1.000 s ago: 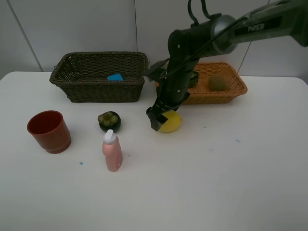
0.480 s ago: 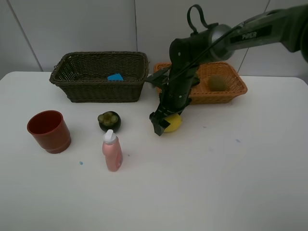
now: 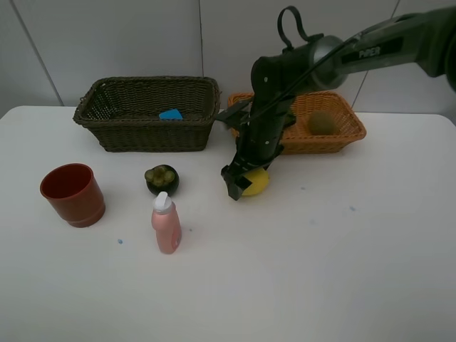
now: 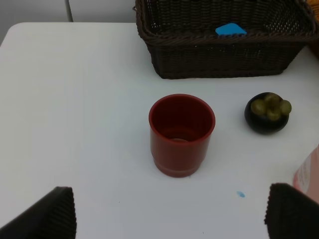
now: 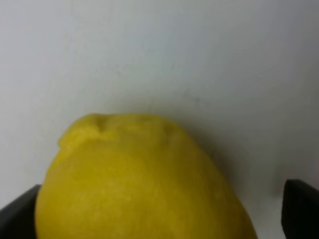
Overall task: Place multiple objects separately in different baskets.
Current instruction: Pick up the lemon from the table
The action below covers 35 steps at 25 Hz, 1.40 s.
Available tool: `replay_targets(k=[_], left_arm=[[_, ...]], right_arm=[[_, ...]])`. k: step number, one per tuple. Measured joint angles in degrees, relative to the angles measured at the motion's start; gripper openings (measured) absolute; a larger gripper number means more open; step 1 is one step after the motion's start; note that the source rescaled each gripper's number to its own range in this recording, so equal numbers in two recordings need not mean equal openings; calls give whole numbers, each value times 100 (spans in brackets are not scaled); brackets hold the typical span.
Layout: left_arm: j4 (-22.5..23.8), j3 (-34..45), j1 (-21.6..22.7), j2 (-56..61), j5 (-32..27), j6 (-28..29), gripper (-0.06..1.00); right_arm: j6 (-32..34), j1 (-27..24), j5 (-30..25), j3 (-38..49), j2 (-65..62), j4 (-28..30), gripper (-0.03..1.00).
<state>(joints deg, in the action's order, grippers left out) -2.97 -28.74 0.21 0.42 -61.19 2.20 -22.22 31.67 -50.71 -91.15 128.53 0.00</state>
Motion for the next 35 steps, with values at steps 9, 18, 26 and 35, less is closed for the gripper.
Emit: replay_targets(k=[9,18,26,35], left_arm=[[0,0,0,0,0,0,98],[0,0,0,0,0,0,98],[0,0,0,0,0,0,98],[0,0,0,0,0,0,98]], right_arm=[[0,-18,79,0,0,0,69],[0,-18,84,0,0,0,69],[0,-18,84,0,0,0,69],[5,-18,-96,0,-90,0,69]])
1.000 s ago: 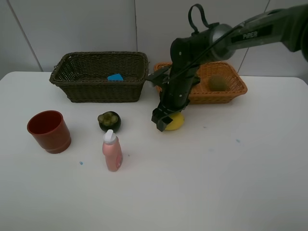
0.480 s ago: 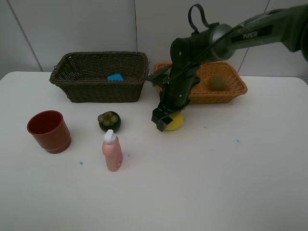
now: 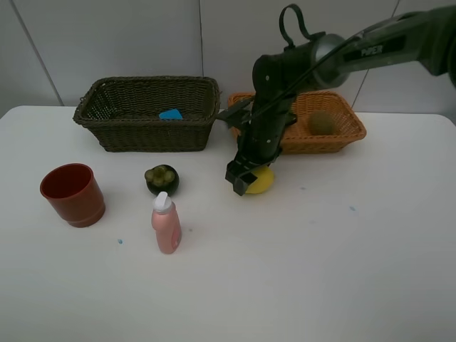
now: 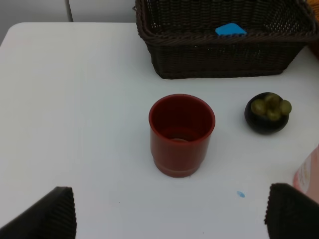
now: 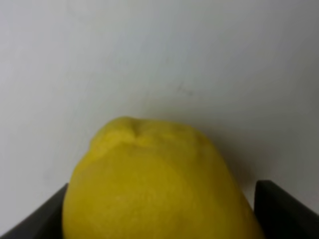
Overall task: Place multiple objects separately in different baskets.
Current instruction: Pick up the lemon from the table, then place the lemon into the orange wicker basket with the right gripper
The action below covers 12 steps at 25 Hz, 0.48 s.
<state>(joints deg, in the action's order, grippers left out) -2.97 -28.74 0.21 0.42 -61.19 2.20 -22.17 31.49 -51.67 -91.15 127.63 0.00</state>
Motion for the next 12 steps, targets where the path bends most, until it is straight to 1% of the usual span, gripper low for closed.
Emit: replay_targets(k=[5,9,12], left_arm=[[0,0,0,0,0,0,98],[0,0,0,0,0,0,98],[0,0,0,0,0,0,98]], right_arm=[[0,0,-315,0,-422,0,69],[0,0,-745,0,-766,0,69],[1,0,-958,0,-1016,0,69]])
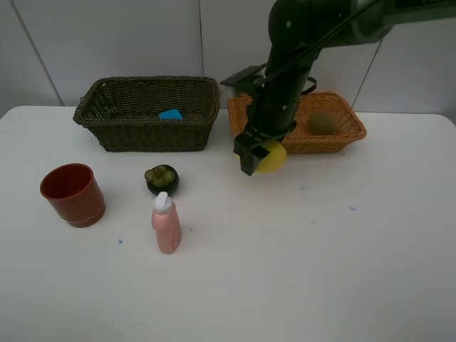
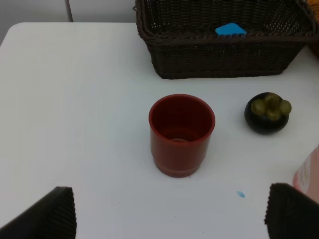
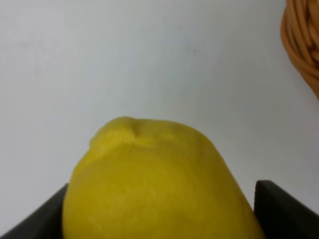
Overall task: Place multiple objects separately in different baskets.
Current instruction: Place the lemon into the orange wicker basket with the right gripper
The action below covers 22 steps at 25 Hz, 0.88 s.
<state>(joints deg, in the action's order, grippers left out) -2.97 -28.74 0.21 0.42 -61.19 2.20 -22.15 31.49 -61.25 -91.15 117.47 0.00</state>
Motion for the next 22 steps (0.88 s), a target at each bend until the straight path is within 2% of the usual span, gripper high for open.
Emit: replay_targets(k=[5,9,13,22], left_arm=[[0,0,0,0,0,0,98],[0,0,0,0,0,0,98],[0,0,0,0,0,0,98],[0,0,0,0,0,0,98]], right_arm=[[12,0,20,0,-422,0,69],[12,-4,248,0,-629,55,69],[82,-86,582,0,-663,55,69],[1048,-420,1828,0,-663,39,69]])
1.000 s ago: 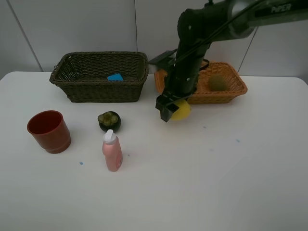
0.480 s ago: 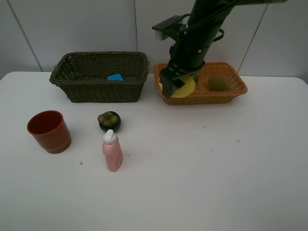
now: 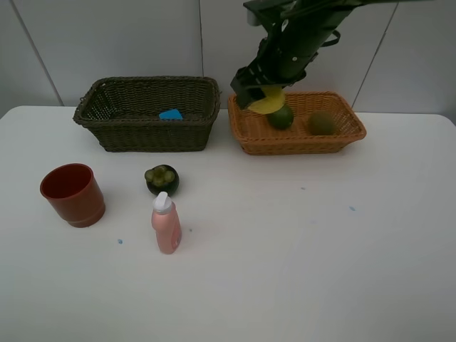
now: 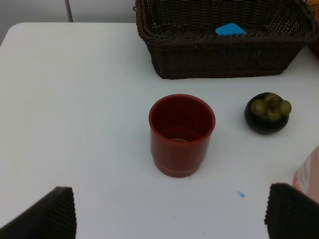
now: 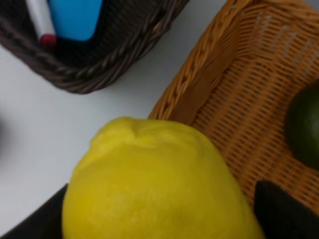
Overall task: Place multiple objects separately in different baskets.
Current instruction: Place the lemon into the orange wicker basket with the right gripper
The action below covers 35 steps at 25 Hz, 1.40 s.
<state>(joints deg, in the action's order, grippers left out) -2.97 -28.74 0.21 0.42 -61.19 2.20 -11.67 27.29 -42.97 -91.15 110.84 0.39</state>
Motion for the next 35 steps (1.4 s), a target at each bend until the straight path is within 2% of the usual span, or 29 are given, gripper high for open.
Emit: replay_targets(k=[5,13,20,35], left_arm=[[0,0,0,0,0,0,98],[0,0,0,0,0,0,98],[0,0,0,0,0,0,98],[0,0,0,0,0,0,98]], right_arm=[[251,-203,518,0,0,5,69],[282,-506,1082,0,371,-39,69],[295,-711,1294,0,913,-39,69],[295,-717,1600,0,1337,-151,69]])
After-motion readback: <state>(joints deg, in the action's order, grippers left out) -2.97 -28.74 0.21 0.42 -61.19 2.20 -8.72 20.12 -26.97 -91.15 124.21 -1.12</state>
